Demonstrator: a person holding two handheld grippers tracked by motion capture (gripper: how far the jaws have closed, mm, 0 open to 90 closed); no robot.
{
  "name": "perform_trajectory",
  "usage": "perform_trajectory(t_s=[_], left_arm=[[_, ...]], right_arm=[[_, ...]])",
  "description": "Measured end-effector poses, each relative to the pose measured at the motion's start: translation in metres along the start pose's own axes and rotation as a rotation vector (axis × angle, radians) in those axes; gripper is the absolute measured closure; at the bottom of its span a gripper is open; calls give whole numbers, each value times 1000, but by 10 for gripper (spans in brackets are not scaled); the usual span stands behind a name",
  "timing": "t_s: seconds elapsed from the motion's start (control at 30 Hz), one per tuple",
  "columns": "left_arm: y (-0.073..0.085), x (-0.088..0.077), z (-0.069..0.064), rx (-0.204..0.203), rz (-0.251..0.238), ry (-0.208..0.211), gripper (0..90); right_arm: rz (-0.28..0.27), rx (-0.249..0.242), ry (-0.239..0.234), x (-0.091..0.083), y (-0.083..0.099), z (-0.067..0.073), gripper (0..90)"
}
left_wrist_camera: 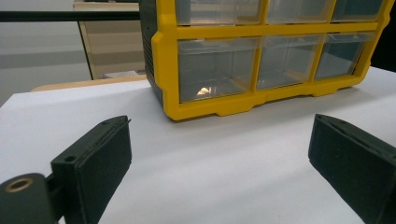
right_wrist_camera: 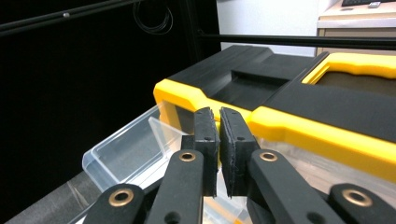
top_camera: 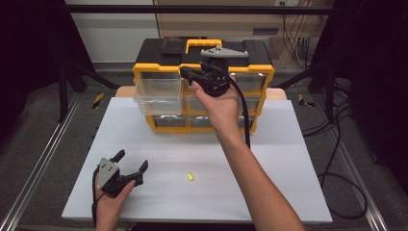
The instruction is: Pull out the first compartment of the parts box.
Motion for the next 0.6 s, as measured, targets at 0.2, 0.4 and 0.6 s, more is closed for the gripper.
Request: perform_trajectory(t_s=[0.2, 0.4, 0.6], left_arm=[[0, 1, 1, -2, 3, 0, 60], [0, 1, 0, -5, 2, 4, 60], [0, 1, 0, -2, 4, 4, 60]], right_arm=[[-4, 14, -5, 2, -8, -4, 858], [2, 17, -19, 8, -11, 0, 856], [20, -2, -26, 13, -10, 8, 855]])
Point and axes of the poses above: each handheld gripper's, and its own axes: x roughly forward along the jaws, y roughly out of its underside, z roughly to its left, the point moved 5 cm from there along x, roughly forward along the jaws, and after that the axes turned 14 degrees about z, right-handed, at the moved point
